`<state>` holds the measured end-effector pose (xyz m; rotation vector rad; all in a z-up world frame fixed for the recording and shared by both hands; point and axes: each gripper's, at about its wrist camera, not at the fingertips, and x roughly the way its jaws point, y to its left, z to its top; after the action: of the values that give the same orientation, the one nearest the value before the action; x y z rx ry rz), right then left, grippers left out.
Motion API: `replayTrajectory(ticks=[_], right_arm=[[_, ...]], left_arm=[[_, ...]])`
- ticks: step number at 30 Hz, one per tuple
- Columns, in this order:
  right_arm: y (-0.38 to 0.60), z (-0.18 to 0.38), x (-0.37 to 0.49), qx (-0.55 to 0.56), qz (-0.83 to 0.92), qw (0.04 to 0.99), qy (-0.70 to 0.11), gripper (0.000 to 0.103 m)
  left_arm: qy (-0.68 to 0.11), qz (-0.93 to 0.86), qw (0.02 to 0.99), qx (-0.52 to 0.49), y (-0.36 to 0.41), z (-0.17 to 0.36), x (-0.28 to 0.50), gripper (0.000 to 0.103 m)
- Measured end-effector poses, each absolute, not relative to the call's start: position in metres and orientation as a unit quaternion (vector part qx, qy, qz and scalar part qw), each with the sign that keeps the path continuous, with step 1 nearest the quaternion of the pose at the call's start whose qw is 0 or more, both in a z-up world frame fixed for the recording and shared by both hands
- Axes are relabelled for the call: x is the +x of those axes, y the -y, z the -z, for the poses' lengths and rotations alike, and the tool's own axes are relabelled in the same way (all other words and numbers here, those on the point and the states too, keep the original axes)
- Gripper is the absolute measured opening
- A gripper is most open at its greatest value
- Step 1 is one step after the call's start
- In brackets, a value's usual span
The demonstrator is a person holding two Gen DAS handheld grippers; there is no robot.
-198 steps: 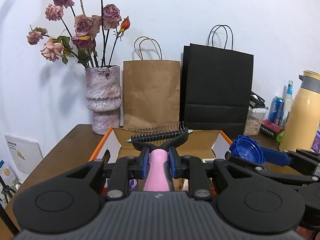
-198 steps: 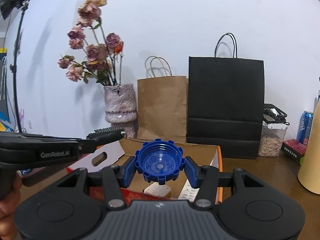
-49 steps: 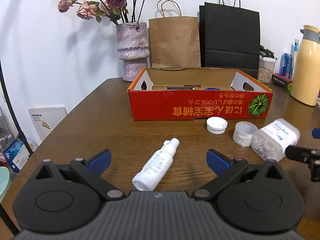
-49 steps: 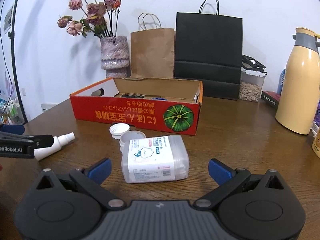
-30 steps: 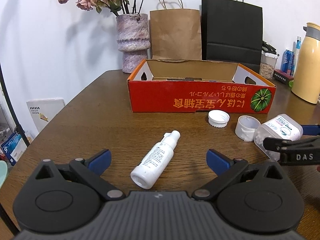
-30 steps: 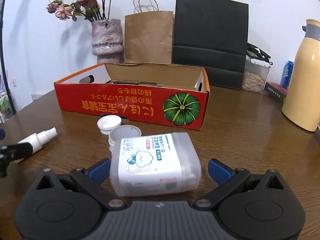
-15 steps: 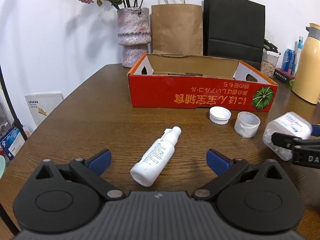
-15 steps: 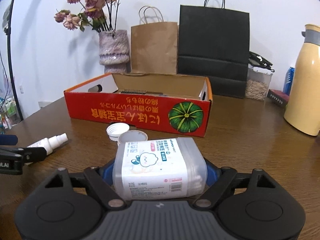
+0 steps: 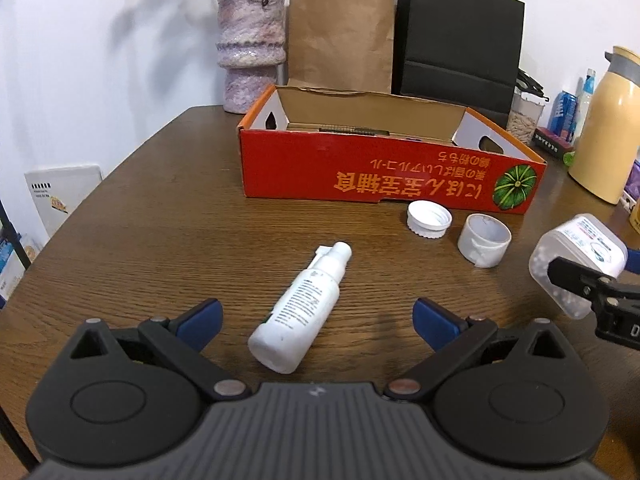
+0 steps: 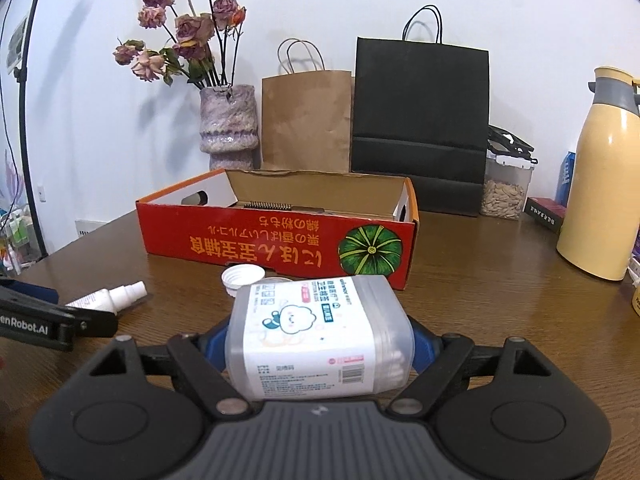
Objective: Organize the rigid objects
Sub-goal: 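Grasp the clear cotton swab box with the right tool, then grasp the white spray bottle with the left tool while the right tool holds the swab box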
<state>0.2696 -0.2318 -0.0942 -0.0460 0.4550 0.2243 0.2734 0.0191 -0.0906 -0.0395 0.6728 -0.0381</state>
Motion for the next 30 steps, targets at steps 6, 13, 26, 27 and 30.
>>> replayTrajectory(ticks=[6,13,26,27,30], right_arm=[[0.231,0.094,0.266,-0.021,-0.116,0.969,-0.219,0.083],[0.228,0.092,0.262,-0.024,-0.118,0.970,-0.213,0.083],[0.225,0.092,0.258,-0.023,-0.122,0.970,-0.211,0.083],[0.224,0.092,0.258,-0.023,-0.122,0.970,-0.211,0.083],[0.223,0.092,0.257,-0.023,-0.123,0.970,-0.209,0.083]], left_arm=[[-0.345,0.006,0.938,-0.026,-0.027,0.095,0.284,0.103],[-0.352,0.014,0.936,-0.026,-0.027,0.098,0.288,0.080],[-0.332,0.034,0.942,-0.025,-0.023,0.096,0.283,0.034],[-0.329,0.033,0.943,-0.026,-0.023,0.095,0.282,0.034],[-0.318,0.021,0.948,-0.016,-0.020,0.093,0.279,0.034]])
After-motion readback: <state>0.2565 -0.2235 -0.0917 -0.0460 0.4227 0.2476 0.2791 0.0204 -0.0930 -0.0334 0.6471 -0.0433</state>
